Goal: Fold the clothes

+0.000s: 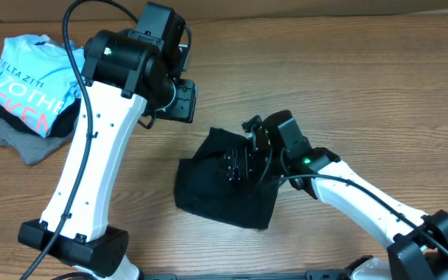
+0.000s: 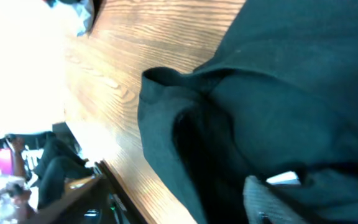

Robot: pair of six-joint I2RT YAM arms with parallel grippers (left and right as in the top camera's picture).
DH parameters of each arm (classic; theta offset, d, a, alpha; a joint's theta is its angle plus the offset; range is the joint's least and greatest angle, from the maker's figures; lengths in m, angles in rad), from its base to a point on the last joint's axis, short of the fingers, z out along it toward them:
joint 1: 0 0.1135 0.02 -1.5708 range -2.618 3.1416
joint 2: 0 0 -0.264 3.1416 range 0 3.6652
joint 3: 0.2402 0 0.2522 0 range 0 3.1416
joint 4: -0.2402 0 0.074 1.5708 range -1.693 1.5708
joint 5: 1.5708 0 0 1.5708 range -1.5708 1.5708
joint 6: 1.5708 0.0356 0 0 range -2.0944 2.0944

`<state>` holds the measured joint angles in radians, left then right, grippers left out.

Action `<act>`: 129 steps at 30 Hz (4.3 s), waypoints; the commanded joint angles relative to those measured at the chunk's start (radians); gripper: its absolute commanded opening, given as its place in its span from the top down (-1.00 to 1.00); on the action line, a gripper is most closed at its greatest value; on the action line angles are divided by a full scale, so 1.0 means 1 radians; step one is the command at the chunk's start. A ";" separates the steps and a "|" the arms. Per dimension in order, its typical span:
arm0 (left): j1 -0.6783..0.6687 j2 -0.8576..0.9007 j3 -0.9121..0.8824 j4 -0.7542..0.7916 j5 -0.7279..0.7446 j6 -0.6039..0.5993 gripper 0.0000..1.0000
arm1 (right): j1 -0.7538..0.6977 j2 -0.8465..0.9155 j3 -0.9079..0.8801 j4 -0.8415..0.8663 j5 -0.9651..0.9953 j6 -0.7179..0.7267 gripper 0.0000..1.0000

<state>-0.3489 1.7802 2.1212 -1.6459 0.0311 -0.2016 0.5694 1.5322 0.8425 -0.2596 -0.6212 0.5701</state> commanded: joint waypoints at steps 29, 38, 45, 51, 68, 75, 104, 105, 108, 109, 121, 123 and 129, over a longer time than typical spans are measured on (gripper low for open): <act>0.004 -0.015 0.019 0.005 -0.042 0.023 -0.31 | -0.167 -0.121 0.023 -0.563 -0.115 -0.175 0.19; 0.004 -0.015 0.019 0.004 -0.042 0.023 -0.30 | -0.129 -0.045 0.023 -0.301 -0.037 -0.120 -0.20; 0.004 -0.015 0.019 0.005 -0.043 0.023 -0.31 | -0.040 0.081 0.023 -0.216 -0.196 -0.103 0.42; 0.004 -0.015 0.019 0.004 -0.042 0.023 -0.33 | -0.034 0.044 0.023 -0.378 -0.171 -0.102 0.92; 0.004 -0.015 0.019 -0.007 -0.063 0.023 -0.42 | -0.079 0.002 0.023 -0.742 0.098 0.010 0.30; 0.004 -0.015 0.019 -0.007 -0.068 0.023 -0.49 | -0.246 -0.080 0.024 -0.641 0.102 -0.001 0.20; 0.003 -0.015 0.019 0.008 -0.068 0.023 -0.51 | -0.278 0.074 0.024 -0.094 0.016 -0.023 0.25; 0.003 -0.015 0.019 0.008 -0.068 0.023 -0.51 | -0.271 0.077 0.024 -0.094 0.018 -0.024 0.44; 0.003 -0.015 0.019 0.004 -0.068 0.023 -0.50 | -0.254 0.082 0.024 -0.091 0.017 -0.023 0.70; 0.003 -0.015 0.019 0.002 -0.068 0.023 -0.50 | -0.253 0.082 0.024 -0.086 0.015 -0.023 0.83; 0.003 -0.015 0.019 -0.006 -0.068 0.023 -0.52 | -0.428 0.060 0.135 -0.273 -0.018 -0.121 0.92; 0.003 -0.015 0.019 -0.002 -0.068 0.023 -0.52 | -0.431 0.060 0.142 -0.298 -0.010 -0.141 0.92; 0.003 -0.015 0.019 0.008 -0.068 0.023 -0.53 | -0.433 0.061 0.141 -0.319 0.186 -0.141 0.09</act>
<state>-0.3489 1.7802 2.1216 -1.6402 -0.0277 -0.1986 0.1390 1.6039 0.9611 -0.5743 -0.5369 0.4526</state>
